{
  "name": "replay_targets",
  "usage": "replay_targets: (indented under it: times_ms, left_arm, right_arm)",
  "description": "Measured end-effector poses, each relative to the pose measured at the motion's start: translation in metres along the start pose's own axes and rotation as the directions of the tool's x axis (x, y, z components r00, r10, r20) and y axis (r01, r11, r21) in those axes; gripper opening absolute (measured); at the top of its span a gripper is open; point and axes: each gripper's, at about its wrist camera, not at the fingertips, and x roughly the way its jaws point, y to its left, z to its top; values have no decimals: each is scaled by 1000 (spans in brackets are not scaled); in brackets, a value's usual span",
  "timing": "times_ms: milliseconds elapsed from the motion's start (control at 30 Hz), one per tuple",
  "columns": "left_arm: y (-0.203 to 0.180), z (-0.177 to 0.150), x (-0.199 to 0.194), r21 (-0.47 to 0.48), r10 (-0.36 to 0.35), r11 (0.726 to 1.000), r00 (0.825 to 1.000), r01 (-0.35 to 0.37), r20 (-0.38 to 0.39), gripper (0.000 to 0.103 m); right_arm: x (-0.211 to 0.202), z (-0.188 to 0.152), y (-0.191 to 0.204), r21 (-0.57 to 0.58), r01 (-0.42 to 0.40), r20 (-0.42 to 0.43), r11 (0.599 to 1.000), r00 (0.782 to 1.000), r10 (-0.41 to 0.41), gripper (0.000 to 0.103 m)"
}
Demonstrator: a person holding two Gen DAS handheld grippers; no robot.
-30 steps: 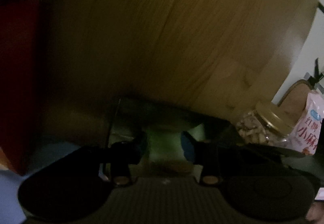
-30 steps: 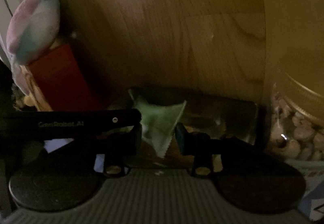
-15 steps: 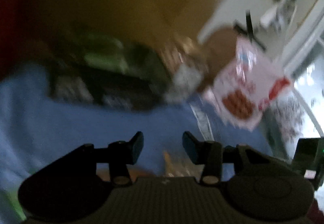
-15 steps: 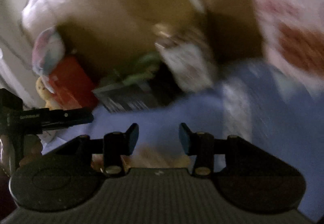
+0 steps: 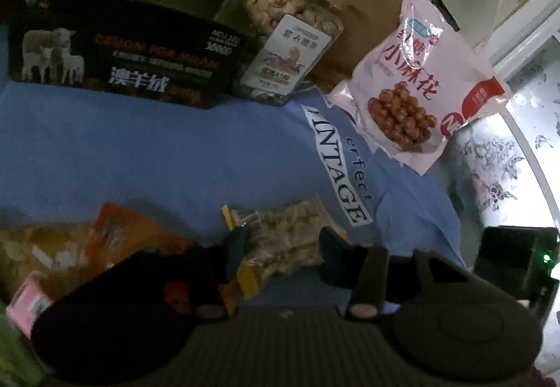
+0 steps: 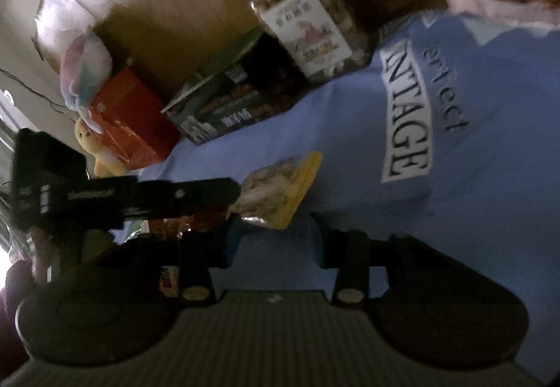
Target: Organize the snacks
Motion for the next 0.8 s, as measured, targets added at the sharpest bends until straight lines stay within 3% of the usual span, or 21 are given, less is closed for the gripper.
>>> replay_targets:
  times_ms: [33,67,133,300,333,367,400,467,533,633,800]
  left_arm:
    - [1,2,-4,-4,11,1000,1000,-11,12,47]
    - [2,4,-10,-4,23,1000,999,-23,42,49]
    - [6,9,-15,-9,30,1000,998,-29,59,54]
    - [9,8,6,-38,10,999,1000,-11,-27,53]
    - [8,6,9,-29,-2,1000,1000,1,-16,52]
    - [6,4,11,-15,-4,1000,1000,4,-12,48]
    - [3,2,12,-3,-1,1000,1000,1,-9,35]
    - [3,3,12,-21,17,1000,1000,-17,-16,30]
    - [3,11,0,-13,17,1000,1000,-17,12,30]
    - [4,35,-31,-4,16,1000,994,-15,106,30]
    - [6,84,-72,25,79,996,957,-89,279,34]
  right_arm:
    - [9,-14,-3,6,-7,3,1000,1000,7,33]
    - [30,-52,-10,19,-8,8,1000,1000,8,34]
    - [22,-70,-8,31,-15,18,999,1000,15,34]
    - [-16,-147,-3,72,31,81,997,996,-37,35]
    - [-10,-173,13,85,41,91,996,995,-49,36]
    - [-9,-174,11,95,43,89,995,995,-51,36]
    - [-15,-196,13,117,50,92,992,994,-61,35]
    - [-11,-218,20,130,37,65,991,997,-46,24]
    - [-11,-225,28,112,28,58,993,998,-35,22]
    - [-16,-224,55,61,7,118,998,993,-14,22]
    - [0,-187,111,-87,4,248,996,969,18,23]
